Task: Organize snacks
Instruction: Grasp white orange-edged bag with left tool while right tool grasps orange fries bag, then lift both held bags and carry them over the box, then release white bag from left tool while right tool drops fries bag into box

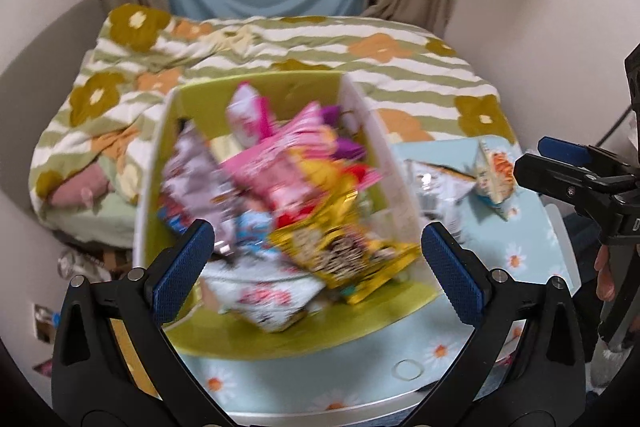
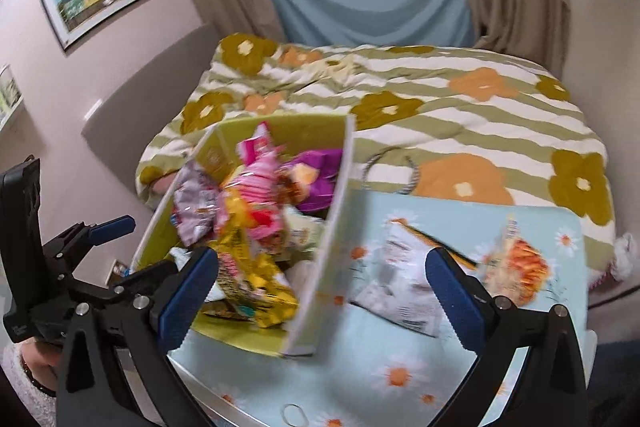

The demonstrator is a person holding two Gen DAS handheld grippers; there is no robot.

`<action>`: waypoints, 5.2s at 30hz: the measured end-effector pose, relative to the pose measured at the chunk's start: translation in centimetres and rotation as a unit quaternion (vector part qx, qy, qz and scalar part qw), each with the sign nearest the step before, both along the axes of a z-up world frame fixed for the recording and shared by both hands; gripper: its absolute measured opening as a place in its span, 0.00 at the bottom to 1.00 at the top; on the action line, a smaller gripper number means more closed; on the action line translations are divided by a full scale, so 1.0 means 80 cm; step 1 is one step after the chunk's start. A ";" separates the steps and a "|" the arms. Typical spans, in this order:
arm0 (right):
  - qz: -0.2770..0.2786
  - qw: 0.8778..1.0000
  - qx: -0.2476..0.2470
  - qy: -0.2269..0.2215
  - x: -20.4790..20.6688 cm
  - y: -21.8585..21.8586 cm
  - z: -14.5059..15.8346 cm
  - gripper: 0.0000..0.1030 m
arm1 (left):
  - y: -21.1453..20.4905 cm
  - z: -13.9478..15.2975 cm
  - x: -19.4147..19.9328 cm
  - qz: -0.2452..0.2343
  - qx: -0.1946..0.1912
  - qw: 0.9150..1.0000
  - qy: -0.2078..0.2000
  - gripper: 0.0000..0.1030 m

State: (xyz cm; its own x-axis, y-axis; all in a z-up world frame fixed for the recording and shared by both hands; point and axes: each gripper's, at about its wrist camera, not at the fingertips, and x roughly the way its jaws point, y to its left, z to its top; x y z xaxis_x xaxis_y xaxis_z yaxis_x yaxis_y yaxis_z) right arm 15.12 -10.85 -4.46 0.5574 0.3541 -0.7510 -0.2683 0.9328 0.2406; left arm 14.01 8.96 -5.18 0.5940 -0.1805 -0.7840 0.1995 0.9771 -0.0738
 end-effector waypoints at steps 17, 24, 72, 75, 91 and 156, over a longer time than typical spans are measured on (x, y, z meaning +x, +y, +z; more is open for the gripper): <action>-0.018 0.997 -0.071 0.022 0.018 -0.218 -0.030 1.00 | -0.216 -0.055 0.033 -0.044 0.039 0.997 0.046 1.00; 0.068 0.992 -0.099 0.022 0.036 -0.249 -0.087 1.00 | -0.273 -0.121 0.054 -0.003 0.083 0.995 0.049 1.00; 0.325 0.935 -0.136 0.026 0.097 -0.181 -0.226 0.56 | -0.261 -0.232 0.104 0.055 0.092 0.985 0.134 0.69; 0.303 0.944 -0.122 0.042 0.099 -0.189 -0.220 0.54 | -0.262 -0.224 0.100 0.053 0.089 0.987 0.126 0.69; 0.198 0.978 -0.067 0.029 0.084 -0.217 -0.096 0.54 | -0.253 -0.088 0.058 0.051 0.044 0.996 0.061 0.69; 0.111 0.993 -0.009 0.050 0.216 0.133 -0.033 1.00 | 0.147 -0.034 0.143 0.093 0.019 0.994 0.045 1.00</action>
State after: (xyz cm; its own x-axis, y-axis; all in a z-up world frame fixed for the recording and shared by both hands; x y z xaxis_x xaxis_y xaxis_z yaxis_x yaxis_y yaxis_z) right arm 32.44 -0.25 -7.07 0.3895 0.4460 -0.8059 -0.4430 0.8578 0.2606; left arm 25.46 20.74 -7.87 0.5421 -0.0427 -0.8392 0.0098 0.9990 -0.0445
